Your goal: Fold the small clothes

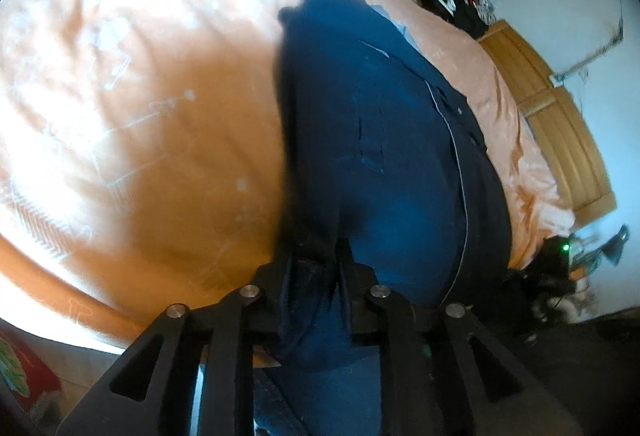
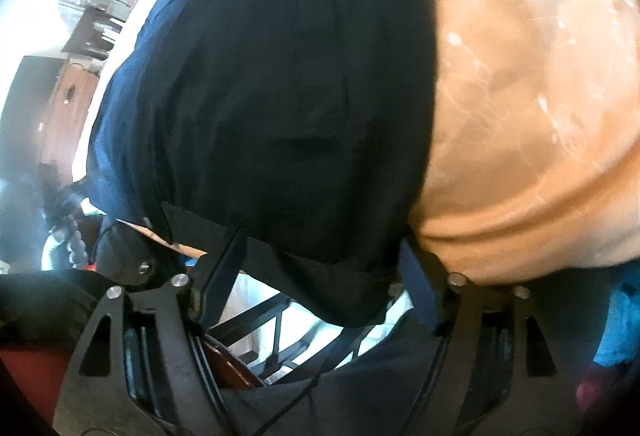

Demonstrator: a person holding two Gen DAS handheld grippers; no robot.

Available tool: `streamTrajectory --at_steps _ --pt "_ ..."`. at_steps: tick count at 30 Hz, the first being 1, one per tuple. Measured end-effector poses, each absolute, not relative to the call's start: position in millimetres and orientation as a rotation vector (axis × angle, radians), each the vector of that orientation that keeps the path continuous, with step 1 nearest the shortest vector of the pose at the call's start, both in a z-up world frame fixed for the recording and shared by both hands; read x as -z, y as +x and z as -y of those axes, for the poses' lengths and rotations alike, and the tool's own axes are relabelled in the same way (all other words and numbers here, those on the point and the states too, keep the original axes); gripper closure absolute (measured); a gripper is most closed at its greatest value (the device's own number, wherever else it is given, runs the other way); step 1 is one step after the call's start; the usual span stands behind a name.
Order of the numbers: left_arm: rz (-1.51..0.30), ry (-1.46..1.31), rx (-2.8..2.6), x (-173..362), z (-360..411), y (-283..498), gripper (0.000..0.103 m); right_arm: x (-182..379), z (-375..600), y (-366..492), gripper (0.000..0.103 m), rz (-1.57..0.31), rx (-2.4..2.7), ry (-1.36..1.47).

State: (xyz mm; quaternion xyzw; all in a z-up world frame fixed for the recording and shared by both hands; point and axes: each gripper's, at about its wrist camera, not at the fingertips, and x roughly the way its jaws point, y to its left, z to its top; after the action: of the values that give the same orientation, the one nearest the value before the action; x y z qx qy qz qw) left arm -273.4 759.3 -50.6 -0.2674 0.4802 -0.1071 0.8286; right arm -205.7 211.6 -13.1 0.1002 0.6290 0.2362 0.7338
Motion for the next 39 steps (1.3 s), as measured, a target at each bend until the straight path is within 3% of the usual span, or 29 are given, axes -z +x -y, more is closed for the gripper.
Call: streamTrajectory --at_steps 1,2,3,7,19,26,33,36,38,39 --pt "-1.025 -0.555 0.228 51.0 -755.7 -273.6 0.081 10.7 -212.9 -208.0 0.071 -1.374 -0.508 0.195" --pt "-1.028 -0.552 0.233 48.8 -753.3 -272.3 0.085 5.8 -212.4 -209.3 0.080 -1.358 -0.524 0.213" --pt "-1.023 -0.574 0.253 47.0 -751.7 -272.9 0.090 -2.1 -211.2 -211.4 0.082 -1.333 -0.543 0.248" --pt "-0.897 -0.756 0.331 24.4 -757.4 -273.8 0.091 -52.9 -203.8 -220.8 0.084 -1.201 -0.614 0.354" --pt "-0.517 -0.951 0.456 -74.6 -786.9 -204.9 0.091 -152.0 -186.4 -162.4 0.084 -0.902 -0.704 0.617" --pt "-0.490 -0.895 0.436 -103.6 -791.0 -102.6 0.091 -173.8 -188.3 -55.0 0.084 -0.834 -0.681 0.596" --pt "-0.552 -0.817 0.362 -91.9 -780.3 35.5 0.090 -143.8 -204.9 76.0 0.083 -0.912 -0.670 0.559" --pt "-0.637 -0.785 0.261 -46.6 -780.7 88.8 0.080 -103.2 -212.9 128.6 0.070 -0.979 -0.586 0.477" --pt "-0.764 -0.794 0.174 4.1 -784.5 124.9 0.080 -72.3 -211.0 159.3 0.046 -1.009 -0.453 0.400" --pt "-0.838 -0.799 0.129 30.4 -785.7 138.8 0.079 -62.7 -210.4 166.0 0.042 -1.024 -0.448 0.402"
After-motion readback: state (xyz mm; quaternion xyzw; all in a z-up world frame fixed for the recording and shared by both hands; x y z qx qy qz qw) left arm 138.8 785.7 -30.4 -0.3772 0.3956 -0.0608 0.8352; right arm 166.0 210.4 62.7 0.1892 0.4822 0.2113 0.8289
